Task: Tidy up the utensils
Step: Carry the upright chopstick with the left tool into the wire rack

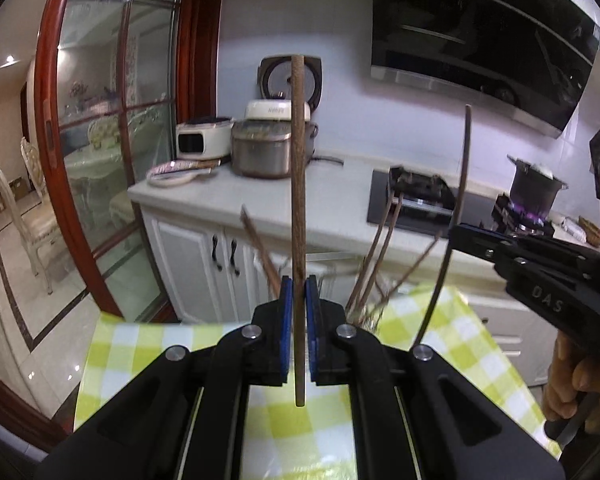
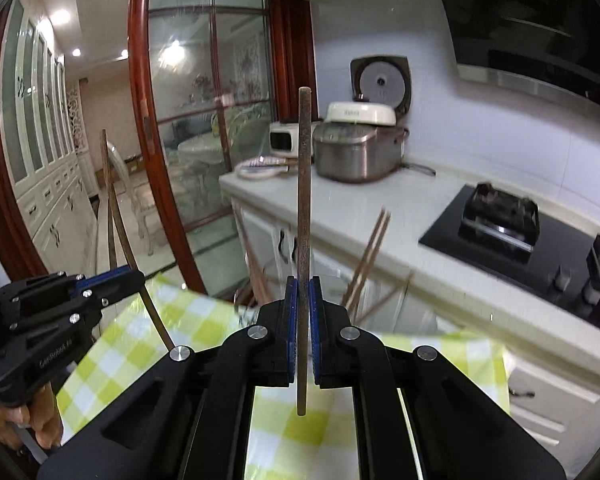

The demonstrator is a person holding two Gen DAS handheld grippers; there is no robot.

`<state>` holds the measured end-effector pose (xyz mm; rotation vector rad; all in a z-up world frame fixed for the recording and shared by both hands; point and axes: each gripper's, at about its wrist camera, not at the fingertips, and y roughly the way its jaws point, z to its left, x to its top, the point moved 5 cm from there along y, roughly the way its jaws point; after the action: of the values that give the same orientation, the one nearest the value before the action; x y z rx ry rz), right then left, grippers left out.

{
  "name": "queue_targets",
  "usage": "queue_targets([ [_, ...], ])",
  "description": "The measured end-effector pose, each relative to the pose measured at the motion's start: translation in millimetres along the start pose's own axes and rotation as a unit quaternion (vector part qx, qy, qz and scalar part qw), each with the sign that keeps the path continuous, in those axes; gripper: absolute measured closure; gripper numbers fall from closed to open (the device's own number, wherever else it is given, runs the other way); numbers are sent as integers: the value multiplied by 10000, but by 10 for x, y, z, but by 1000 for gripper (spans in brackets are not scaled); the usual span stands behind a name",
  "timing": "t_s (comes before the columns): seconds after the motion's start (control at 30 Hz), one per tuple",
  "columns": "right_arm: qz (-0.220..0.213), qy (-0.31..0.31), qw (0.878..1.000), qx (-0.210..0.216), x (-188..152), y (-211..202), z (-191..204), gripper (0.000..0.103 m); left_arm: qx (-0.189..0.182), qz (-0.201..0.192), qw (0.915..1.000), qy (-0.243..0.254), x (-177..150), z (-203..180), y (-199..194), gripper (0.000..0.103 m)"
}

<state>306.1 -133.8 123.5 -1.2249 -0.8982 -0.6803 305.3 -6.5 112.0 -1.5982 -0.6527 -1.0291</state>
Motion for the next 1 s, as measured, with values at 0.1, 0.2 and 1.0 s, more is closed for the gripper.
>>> queue_targets([
  [0.1,-155,30,9999,-63,177,77,-32,96,-116,-164,9997,-117,188,-12,85,96],
  [0.2,-266,77,9995,-116,280,195,-61,96,-192,-318,9990,-242,327,-4,215,96],
  [1.0,-212,156,9996,-128,-23,1163,-220,96,-295,-217,9962,-794,-33,173,1496,96],
])
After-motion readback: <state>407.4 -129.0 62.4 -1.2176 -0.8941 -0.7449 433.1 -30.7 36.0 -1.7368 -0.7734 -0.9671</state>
